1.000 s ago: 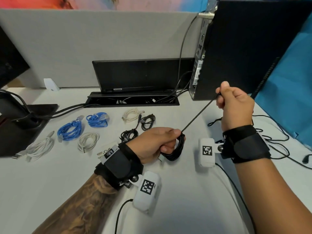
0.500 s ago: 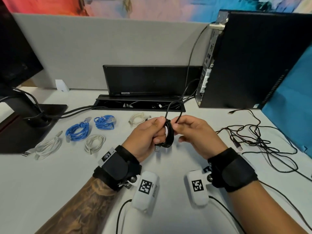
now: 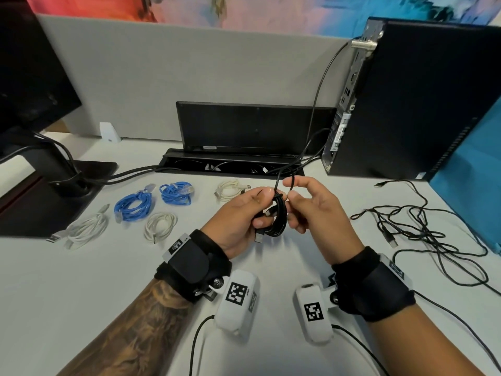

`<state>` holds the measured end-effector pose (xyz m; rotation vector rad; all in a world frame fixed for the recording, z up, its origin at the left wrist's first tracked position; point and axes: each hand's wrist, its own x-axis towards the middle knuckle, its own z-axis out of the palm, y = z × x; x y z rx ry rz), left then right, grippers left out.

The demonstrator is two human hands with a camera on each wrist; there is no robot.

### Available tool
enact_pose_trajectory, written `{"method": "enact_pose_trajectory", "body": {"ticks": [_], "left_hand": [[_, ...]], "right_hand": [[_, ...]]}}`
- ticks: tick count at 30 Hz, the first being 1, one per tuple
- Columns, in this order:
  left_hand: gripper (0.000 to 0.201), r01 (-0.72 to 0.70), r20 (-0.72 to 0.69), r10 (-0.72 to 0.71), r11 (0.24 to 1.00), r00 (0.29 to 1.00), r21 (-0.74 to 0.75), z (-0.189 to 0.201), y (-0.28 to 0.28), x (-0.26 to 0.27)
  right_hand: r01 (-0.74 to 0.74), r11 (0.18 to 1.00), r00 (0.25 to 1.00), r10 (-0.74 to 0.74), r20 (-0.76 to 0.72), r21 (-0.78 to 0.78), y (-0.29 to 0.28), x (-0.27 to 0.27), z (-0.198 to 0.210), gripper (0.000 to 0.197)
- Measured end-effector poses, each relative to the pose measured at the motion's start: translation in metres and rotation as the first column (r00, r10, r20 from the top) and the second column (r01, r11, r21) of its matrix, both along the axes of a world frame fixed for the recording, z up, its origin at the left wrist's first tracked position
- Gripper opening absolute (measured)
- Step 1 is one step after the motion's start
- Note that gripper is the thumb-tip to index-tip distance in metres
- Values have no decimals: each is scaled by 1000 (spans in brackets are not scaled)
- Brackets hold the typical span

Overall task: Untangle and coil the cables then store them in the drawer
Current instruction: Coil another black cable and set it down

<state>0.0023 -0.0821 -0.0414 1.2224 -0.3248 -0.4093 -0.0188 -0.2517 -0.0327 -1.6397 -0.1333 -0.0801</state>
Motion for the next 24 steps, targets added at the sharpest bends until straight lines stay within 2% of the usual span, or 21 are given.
{"method": "enact_pose_trajectory", "body": {"ticks": [1, 2, 5, 6, 7, 11, 15, 20, 24], "left_hand": [[32, -4, -12, 4, 1000, 1000, -26, 0, -1, 0], [33, -12, -35, 9, 998, 999, -62, 0, -1, 0], [34, -36, -82, 27, 993, 996, -114, -2, -1, 2], [37, -26, -75, 18, 994, 997, -110, -4, -2, 2], [39, -8, -66, 1, 993, 998, -115, -6, -3, 3], [33, -9, -74, -3, 987, 997, -162, -9, -8, 2], [37, -34, -48, 27, 987, 999, -160, -8, -11, -1], [47, -121, -71, 111, 980, 991, -155, -6, -12, 0], [19, -26, -39, 21, 992, 999, -120, -4, -11, -3]], "right_hand": [[-48, 999, 999, 48, 3, 7, 1, -2, 2, 23], [-115, 993, 993, 115, -2, 14, 2, -3, 3, 36], [-250, 968, 968, 250, -36, -18, 5, -3, -5, 96], [-247, 969, 968, 246, -37, -26, 6, -3, -7, 103], [-231, 973, 973, 231, -32, -11, 7, -2, -9, 101], [-145, 983, 990, 143, 17, 111, 5, -5, -1, 51], [-61, 998, 992, 61, 113, -4, 6, -7, 3, 27], [98, 993, 973, -80, 216, -73, -4, -3, 2, 10], [164, 985, 955, -145, 257, -53, -8, 0, 1, 5]]}}
